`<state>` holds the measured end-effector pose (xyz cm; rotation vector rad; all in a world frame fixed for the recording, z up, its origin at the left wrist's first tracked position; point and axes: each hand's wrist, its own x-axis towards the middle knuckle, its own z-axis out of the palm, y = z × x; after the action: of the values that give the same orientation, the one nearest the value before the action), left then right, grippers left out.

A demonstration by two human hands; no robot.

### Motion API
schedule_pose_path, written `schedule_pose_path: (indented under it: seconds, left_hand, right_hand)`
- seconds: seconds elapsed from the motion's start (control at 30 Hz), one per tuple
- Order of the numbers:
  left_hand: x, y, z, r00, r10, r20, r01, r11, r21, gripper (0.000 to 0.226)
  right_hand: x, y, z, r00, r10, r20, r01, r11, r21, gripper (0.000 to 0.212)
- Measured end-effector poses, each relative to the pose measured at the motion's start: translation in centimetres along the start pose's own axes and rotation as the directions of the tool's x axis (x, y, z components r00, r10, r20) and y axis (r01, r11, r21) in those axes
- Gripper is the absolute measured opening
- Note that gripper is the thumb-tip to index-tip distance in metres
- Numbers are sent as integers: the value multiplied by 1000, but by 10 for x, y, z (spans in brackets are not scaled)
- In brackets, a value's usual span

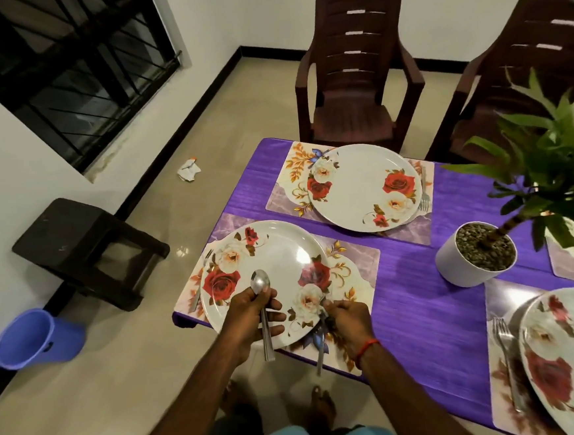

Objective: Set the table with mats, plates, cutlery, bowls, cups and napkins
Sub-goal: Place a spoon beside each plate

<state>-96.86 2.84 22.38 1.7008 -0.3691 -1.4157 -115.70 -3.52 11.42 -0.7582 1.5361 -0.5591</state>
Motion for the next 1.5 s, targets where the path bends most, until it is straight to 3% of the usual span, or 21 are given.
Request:
schedule_pose_path:
  seconds: [0.53,0.9,1.27,1.5]
  left_hand:
    - [4,-3,-4,1000,-11,-4,11,999,31,23]
    - [8,-8,-5,1000,-15,22,14,999,49,24]
    - [8,-9,-22,1000,-21,11,20,997,70,27]
    - [10,-4,-36,1000,-27,5,27,999,-40,27]
  right_hand:
    - [1,4,3,997,-27,-70,29,999,25,14]
    - [0,-9,-28,965,-162,-207,129,978,-162,27]
    - [0,-15,-35,945,-267,-188,184,911,-369,30]
    - [-6,-13,-33,930,-291,-224,193,907,-375,37]
